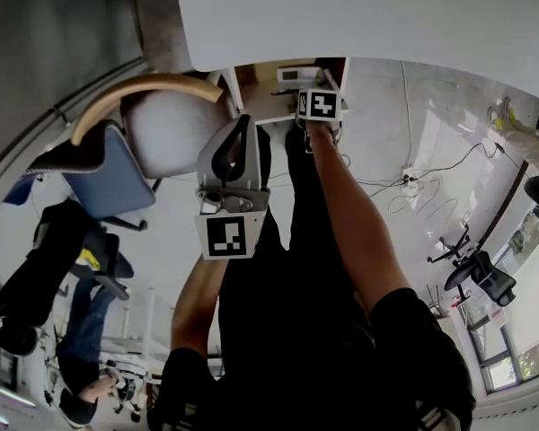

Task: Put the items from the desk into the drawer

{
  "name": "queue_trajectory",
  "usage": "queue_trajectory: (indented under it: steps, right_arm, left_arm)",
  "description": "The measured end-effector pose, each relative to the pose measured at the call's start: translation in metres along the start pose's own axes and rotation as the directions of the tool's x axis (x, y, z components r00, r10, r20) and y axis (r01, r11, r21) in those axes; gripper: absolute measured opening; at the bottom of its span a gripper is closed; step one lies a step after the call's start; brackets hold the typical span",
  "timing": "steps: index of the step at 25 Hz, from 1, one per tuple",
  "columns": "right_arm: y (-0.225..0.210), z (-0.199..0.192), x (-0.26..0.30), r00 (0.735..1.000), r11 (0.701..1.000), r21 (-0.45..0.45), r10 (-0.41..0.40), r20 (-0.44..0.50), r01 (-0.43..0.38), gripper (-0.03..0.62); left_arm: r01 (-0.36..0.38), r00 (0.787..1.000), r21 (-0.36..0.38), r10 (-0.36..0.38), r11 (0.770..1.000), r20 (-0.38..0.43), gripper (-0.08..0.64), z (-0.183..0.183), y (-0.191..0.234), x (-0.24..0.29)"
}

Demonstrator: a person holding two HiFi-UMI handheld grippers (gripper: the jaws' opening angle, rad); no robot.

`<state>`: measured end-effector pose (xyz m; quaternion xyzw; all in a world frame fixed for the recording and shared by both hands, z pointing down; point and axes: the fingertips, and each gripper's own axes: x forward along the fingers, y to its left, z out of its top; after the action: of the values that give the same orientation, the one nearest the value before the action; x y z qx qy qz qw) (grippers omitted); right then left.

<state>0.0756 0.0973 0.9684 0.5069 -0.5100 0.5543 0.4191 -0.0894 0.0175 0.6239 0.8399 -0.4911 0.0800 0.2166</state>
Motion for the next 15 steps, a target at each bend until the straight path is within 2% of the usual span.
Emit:
queue_trajectory:
  steps: [4, 10, 15]
  right_arm:
    - [-0.007, -0.002, 0.001, 0.999, 0.999, 0.011, -0.036, -0.013, 0.036, 0.241]
    - [-0.005, -0.001, -0.002, 1.000, 1.000, 0.012, -0.011, 0.013, 0.010, 0.239]
    - [-0.002, -0.005, -0.017, 0.999, 1.000, -0.004, -0.002, 0.044, 0.002, 0.185]
  left_arm:
    - [0.005, 1.000, 0.001, -0.005, 1.000, -0.002, 0.020, -0.002, -0.002, -0.003]
    - [0.008, 1.000, 0.006, -0.008, 1.000, -0.002, 0.020, -0.004, -0.007, -0.008]
    - [-0.003, 1.000, 0.015, 0.003, 1.000, 0.009, 0.020, 0.003, -0.011, -0.018]
